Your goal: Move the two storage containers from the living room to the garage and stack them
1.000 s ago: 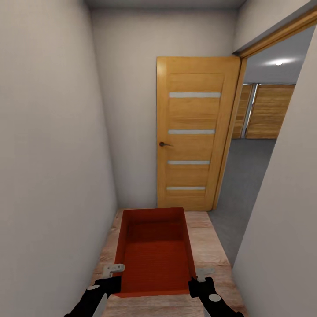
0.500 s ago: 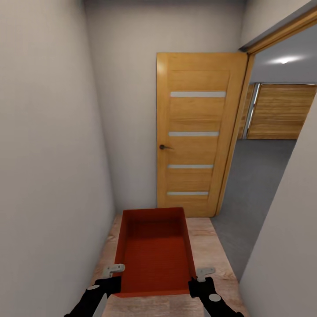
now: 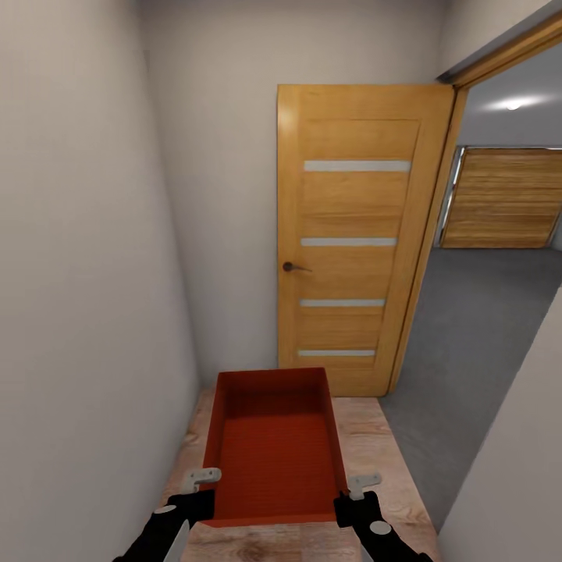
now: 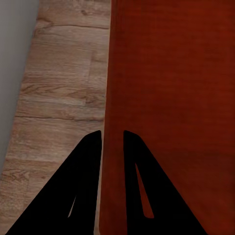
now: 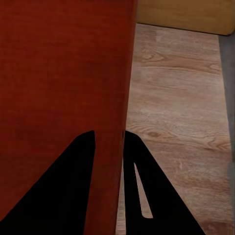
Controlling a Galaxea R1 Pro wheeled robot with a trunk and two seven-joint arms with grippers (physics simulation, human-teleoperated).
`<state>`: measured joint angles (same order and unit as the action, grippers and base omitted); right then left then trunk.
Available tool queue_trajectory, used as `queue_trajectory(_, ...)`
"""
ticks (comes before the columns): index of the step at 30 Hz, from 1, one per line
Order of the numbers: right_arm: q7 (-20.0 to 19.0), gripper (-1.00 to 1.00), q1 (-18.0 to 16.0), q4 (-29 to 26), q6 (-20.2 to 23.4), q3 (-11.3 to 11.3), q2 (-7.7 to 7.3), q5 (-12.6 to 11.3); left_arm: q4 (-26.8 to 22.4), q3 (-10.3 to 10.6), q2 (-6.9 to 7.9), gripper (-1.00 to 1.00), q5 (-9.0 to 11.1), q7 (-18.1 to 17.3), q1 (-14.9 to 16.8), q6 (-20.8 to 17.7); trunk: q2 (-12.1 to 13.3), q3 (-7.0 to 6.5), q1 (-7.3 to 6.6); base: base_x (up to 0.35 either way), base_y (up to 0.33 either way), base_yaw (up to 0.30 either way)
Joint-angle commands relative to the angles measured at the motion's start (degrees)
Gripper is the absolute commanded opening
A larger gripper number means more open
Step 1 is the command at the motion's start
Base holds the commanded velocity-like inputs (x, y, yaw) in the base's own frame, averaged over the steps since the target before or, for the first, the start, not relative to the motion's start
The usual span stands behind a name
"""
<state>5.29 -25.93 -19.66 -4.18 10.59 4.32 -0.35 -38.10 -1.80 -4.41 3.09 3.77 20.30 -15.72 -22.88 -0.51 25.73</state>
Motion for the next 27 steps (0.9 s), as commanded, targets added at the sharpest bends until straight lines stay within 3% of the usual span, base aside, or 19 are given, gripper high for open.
queue_trajectory(1, -0.32, -1.00, 0.00, 0.15, -0.12, 0.66, 1.57, -0.44, -0.20, -0.40, -0.08, -1.00, -1.16, 1.24, 0.01, 2.97, -0.04, 0.03, 0.05, 0.328, 0.000, 0.000)
queue_trajectory(27, -0.35, -1.00, 0.00, 0.15, -0.11, 0.60, 1.57, -0.44, -0.16, -0.40, -0.08, -1.00, -1.16, 1.24, 0.01, 2.97, -0.04, 0.03, 0.05, 0.328, 0.000, 0.000)
